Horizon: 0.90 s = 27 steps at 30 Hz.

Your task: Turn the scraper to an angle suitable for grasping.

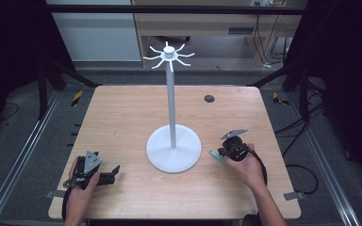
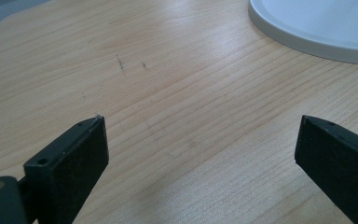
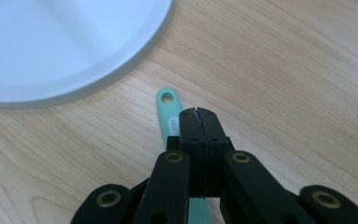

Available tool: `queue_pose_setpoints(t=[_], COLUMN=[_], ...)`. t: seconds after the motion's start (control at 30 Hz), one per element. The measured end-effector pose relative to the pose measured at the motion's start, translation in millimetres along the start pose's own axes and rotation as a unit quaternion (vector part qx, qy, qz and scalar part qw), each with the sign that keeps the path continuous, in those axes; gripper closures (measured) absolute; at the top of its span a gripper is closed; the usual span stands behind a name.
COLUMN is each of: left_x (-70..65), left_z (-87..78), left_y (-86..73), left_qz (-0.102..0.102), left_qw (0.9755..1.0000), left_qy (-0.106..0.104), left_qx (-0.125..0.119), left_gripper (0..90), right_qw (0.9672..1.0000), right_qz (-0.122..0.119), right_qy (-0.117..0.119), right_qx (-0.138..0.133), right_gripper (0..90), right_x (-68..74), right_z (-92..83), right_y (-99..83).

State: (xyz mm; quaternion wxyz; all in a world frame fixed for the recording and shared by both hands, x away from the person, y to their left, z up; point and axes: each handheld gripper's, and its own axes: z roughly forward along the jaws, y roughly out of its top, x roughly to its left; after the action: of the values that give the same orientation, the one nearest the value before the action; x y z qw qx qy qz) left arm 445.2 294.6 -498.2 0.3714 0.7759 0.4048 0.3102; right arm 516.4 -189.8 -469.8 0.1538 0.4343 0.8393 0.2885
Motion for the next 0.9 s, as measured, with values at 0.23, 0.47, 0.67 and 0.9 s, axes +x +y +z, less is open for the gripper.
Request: queue_pose_setpoints(t=[0.23,0.47,0.67,0.9], left_x=[0.2,0.7,0.9,0.0], left_z=[-0.1,-0.8,-0.1,0.4], left_y=[-0.1,-0.3,-0.2,-0.2], left_qz=[0.000,-0.001,0.000,0.003], left_qw=[1.0000,1.0000,1.0000,1.0000], left_qy=[0.000,-0.001,-0.001,-0.003], left_qx=[0.001,0.001,0.002,0.004], left_gripper=[2.4,2.4,2.4,2.4], right_qw=[0.9998,0.9996,0.9993,0.9984], right_qz=[-0.020,-0.023,-0.027,-0.033], right_qy=[-0.001,0.002,0.005,0.010], right_qx=[0.004,0.017,0.026,0.044], right_gripper=[88.4,85.0,80.9,72.1], right_x=[3.4,3.7,2.9,4.2], right_z=[-8.4,-12.8,-13.8,-12.0], right_y=[8.4,12.5,14.8,17.7])
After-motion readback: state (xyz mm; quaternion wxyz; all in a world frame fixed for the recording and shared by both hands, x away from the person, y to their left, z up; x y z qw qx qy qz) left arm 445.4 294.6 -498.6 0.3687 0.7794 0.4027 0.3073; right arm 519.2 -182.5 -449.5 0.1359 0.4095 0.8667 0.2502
